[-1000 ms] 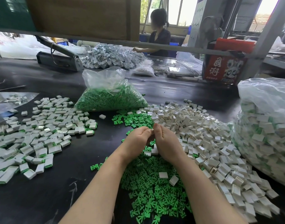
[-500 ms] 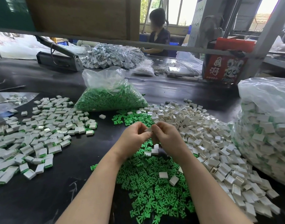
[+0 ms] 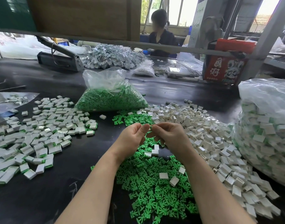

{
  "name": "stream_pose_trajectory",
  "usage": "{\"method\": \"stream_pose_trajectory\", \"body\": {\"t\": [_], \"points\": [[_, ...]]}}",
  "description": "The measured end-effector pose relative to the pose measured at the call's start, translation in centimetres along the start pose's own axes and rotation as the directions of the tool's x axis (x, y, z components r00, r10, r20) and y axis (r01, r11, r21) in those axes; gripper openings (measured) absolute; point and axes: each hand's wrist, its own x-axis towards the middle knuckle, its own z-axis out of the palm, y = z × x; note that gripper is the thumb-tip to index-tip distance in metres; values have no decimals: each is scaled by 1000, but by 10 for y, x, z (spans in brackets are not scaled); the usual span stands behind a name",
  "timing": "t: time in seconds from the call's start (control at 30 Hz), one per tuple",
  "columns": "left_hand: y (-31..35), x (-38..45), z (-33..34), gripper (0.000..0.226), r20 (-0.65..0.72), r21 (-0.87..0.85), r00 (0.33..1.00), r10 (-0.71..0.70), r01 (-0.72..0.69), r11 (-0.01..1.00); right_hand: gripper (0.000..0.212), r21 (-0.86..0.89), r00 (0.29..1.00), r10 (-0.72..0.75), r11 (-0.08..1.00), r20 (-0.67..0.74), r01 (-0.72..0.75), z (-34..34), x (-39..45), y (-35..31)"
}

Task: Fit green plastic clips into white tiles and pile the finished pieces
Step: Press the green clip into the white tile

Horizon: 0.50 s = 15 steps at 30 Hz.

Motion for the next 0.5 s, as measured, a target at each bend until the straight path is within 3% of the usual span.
{"method": "stream_pose_trajectory", "body": {"t": [0.1, 0.23, 0.5], "points": [[2, 0, 0, 48, -5, -41, 999, 40, -40, 998, 19, 86, 1000, 4, 996, -14, -3, -4, -1, -3], [2, 2, 3, 22, 0, -80, 999, 42, -42, 996, 19, -5, 999, -37, 999, -11, 37, 0, -1, -4], [2, 1, 3, 21, -21, -92, 999, 45, -47, 995, 22, -176, 994, -104, 979, -11, 101, 4, 1, -3]]}}
